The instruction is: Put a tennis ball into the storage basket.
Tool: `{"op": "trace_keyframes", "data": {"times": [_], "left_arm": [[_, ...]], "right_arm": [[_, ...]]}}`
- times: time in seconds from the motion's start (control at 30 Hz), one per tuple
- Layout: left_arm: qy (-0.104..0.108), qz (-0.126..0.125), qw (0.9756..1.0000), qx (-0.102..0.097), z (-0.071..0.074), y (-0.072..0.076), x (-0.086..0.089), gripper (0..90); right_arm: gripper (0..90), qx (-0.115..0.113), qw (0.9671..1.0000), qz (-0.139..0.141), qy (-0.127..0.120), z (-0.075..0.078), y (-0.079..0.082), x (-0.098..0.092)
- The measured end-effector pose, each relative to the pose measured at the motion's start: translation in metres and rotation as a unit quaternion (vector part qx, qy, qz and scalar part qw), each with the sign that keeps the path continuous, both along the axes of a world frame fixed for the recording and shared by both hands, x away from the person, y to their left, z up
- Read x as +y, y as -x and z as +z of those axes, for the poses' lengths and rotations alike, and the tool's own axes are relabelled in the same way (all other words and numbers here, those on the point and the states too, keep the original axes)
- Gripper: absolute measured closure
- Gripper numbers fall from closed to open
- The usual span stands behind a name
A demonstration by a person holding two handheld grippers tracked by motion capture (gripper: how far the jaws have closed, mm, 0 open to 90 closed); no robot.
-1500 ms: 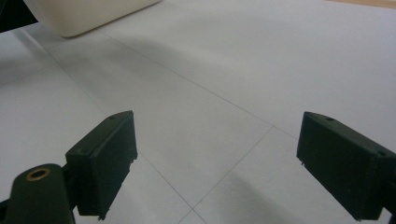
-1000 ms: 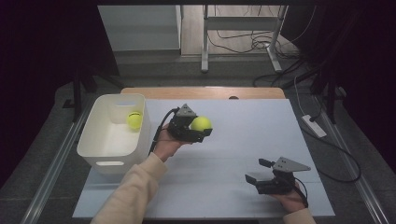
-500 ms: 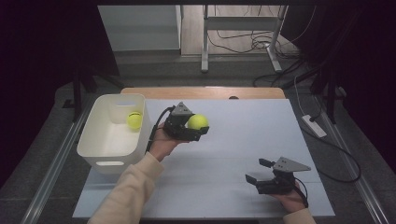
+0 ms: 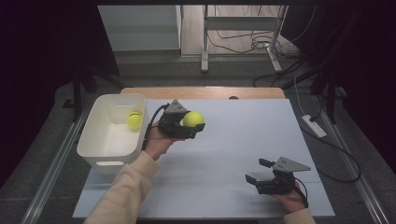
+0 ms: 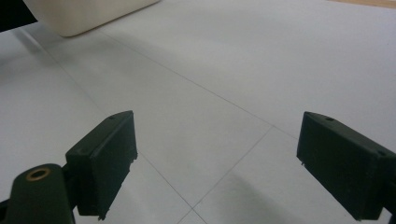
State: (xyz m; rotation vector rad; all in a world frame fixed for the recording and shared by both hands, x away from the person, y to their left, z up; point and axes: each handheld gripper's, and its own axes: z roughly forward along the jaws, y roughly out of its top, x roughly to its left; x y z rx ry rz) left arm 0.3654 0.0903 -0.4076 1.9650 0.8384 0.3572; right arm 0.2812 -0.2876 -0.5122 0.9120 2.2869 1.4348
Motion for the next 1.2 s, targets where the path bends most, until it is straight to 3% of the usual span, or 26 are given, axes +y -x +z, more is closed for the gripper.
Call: {"op": "trace_keyframes", "data": {"times": [1.2], "left_arm": [[0.001,0.035,0.9987,-0.039,0.028,0.012,0.034,26.5]], "right_arm": [[12.2,-0.001,1.0000,-0.002,0.000,0.000,0.000,0.000]]}}
